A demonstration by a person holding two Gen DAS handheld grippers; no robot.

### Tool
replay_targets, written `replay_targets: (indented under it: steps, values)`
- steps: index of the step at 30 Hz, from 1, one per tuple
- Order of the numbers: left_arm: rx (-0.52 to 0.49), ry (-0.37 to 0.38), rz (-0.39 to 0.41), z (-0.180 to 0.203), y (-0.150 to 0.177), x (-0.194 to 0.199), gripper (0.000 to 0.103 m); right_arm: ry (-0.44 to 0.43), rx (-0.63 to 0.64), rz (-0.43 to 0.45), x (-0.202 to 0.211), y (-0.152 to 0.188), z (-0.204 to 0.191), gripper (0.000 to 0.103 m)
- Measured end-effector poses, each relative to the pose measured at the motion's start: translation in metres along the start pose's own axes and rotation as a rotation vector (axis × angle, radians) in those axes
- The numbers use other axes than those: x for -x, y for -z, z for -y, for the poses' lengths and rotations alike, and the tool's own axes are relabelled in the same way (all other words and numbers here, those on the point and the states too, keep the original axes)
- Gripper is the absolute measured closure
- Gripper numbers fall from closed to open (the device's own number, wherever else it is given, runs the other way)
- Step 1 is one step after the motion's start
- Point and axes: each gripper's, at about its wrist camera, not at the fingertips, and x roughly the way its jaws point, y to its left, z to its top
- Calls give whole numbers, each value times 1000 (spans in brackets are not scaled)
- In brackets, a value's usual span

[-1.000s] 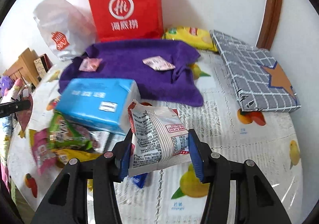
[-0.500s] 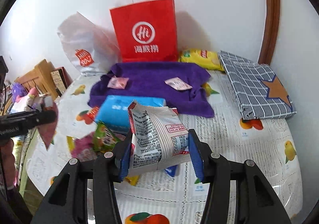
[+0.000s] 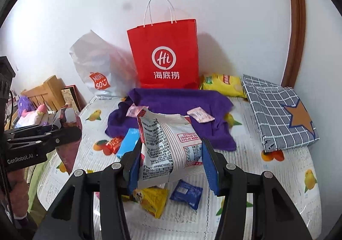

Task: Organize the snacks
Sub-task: 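Carry the white packet and panda-print bag toward the purple towel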

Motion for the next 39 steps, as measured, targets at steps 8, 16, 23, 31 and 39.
replay_targets:
  steps: [8,16,23,31,39]
  values:
    - [29,4,-2,-10,-27,-22,65,6,-16,2,-23,-22,9,52]
    - [52,0,2,-25,-59,-51,65,8,-24,5,-54,-49,16,52]
    - [73,-29,5,-47,-82,-75,65,20,-32,3,-83,-68,25,52]
    - [124,-49,-17,-77,-97,-107,65,36,-65,-32,-127,-79,44,52]
    - [167,-53,-65,-98,-101,-145,65,44,-88,-70,-164,-83,55,52]
